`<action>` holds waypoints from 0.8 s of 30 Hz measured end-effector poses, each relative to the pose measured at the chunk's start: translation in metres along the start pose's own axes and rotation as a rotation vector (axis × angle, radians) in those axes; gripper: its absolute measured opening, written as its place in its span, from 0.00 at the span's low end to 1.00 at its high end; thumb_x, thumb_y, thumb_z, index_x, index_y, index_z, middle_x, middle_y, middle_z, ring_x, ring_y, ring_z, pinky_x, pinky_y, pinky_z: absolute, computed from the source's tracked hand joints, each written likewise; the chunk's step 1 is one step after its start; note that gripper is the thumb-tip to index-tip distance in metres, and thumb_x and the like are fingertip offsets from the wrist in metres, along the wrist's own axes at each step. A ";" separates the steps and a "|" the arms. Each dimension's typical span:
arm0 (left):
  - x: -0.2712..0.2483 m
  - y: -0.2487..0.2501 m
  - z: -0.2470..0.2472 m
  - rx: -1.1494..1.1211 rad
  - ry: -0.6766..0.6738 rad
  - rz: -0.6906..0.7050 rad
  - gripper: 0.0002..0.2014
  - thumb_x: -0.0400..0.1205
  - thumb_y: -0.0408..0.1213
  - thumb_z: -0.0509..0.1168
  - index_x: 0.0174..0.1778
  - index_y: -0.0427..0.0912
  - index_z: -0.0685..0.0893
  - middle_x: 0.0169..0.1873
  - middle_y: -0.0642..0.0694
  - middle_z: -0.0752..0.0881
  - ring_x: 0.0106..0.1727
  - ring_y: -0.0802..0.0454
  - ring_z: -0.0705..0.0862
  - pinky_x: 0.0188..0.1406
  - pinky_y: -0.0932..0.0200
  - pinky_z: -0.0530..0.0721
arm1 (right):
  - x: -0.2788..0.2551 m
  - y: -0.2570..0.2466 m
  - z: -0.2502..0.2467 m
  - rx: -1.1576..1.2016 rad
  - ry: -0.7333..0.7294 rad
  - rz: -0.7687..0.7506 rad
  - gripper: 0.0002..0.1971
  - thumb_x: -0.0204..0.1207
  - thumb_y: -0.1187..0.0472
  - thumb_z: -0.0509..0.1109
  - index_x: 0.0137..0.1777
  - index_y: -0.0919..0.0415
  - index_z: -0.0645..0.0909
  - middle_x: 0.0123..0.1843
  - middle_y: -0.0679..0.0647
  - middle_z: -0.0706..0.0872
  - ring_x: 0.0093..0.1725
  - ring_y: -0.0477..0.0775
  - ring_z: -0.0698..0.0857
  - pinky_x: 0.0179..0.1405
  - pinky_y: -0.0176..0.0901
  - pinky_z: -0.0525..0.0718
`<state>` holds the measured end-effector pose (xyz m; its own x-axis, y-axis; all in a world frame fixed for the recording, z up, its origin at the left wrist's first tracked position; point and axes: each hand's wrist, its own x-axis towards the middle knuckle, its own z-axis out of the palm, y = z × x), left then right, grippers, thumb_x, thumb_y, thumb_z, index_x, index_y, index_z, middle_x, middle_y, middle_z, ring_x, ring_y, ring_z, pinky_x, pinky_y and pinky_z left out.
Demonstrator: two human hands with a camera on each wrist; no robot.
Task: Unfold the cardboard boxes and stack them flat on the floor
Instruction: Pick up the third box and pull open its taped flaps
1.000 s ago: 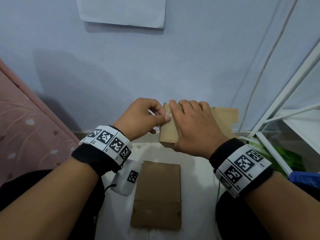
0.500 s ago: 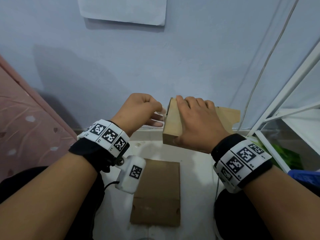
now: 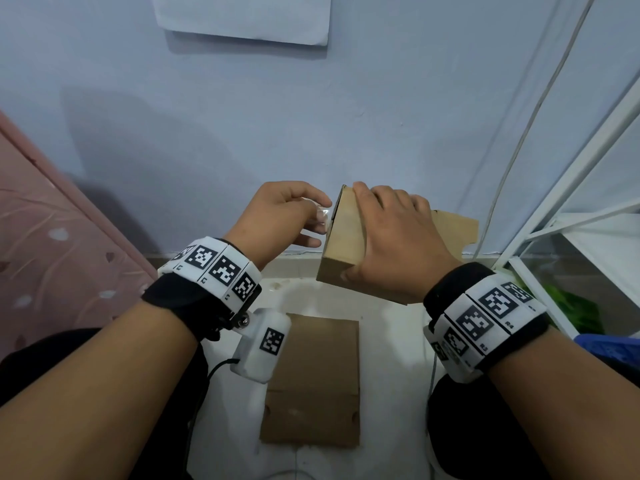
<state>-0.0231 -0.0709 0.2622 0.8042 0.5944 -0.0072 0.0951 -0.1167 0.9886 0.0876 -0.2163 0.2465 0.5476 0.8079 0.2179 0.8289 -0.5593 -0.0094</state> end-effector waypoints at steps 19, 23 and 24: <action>0.006 -0.008 -0.005 -0.049 -0.063 0.123 0.07 0.86 0.30 0.68 0.55 0.39 0.92 0.49 0.36 0.89 0.48 0.53 0.88 0.48 0.57 0.90 | 0.001 0.000 -0.010 0.248 0.051 0.051 0.62 0.55 0.33 0.82 0.86 0.50 0.53 0.75 0.49 0.71 0.74 0.55 0.69 0.74 0.54 0.63; 0.006 -0.006 -0.003 -0.028 -0.062 0.108 0.09 0.86 0.32 0.67 0.45 0.46 0.90 0.49 0.45 0.89 0.52 0.56 0.86 0.58 0.50 0.88 | 0.000 -0.002 -0.010 0.256 0.073 0.030 0.62 0.55 0.33 0.82 0.86 0.51 0.53 0.76 0.48 0.71 0.74 0.54 0.69 0.74 0.53 0.63; 0.006 -0.005 -0.002 -0.038 -0.057 0.095 0.09 0.85 0.32 0.66 0.43 0.46 0.89 0.47 0.47 0.88 0.51 0.56 0.85 0.58 0.49 0.87 | 0.000 -0.002 -0.010 0.247 0.079 0.023 0.62 0.55 0.33 0.81 0.86 0.51 0.54 0.76 0.49 0.71 0.74 0.54 0.69 0.74 0.53 0.63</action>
<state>-0.0197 -0.0646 0.2576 0.8406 0.5358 0.0796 -0.0050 -0.1392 0.9902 0.0851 -0.2170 0.2559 0.5641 0.7731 0.2901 0.8244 -0.5072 -0.2513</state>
